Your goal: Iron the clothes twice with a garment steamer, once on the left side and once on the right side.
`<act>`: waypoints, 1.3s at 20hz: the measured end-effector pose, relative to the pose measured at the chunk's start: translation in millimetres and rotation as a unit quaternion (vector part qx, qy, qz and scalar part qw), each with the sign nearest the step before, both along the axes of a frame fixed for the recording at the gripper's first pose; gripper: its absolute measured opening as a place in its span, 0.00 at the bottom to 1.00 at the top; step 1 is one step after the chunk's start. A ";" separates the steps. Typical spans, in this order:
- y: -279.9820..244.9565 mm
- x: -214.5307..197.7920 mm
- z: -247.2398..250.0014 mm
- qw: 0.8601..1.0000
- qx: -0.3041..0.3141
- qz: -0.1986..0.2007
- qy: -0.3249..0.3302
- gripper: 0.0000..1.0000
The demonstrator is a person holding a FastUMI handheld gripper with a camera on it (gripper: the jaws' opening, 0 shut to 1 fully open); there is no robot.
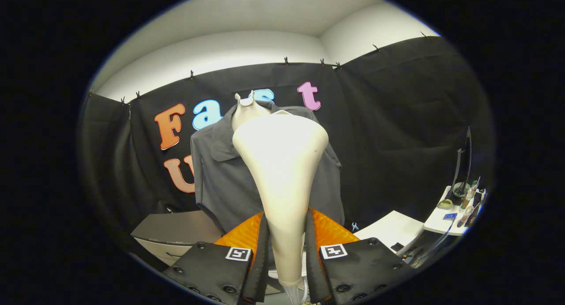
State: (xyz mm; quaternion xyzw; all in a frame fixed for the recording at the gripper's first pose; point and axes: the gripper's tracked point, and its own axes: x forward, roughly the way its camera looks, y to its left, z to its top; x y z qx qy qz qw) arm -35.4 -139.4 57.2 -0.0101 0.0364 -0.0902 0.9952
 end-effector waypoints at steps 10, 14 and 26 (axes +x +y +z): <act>24.7 -40.4 60.8 0.996 -0.042 -0.044 -0.059 0.43; 40.5 -35.9 53.1 0.996 -0.061 -0.038 -0.052 0.43; 71.7 -13.9 23.9 0.998 -0.064 -0.004 -0.019 0.43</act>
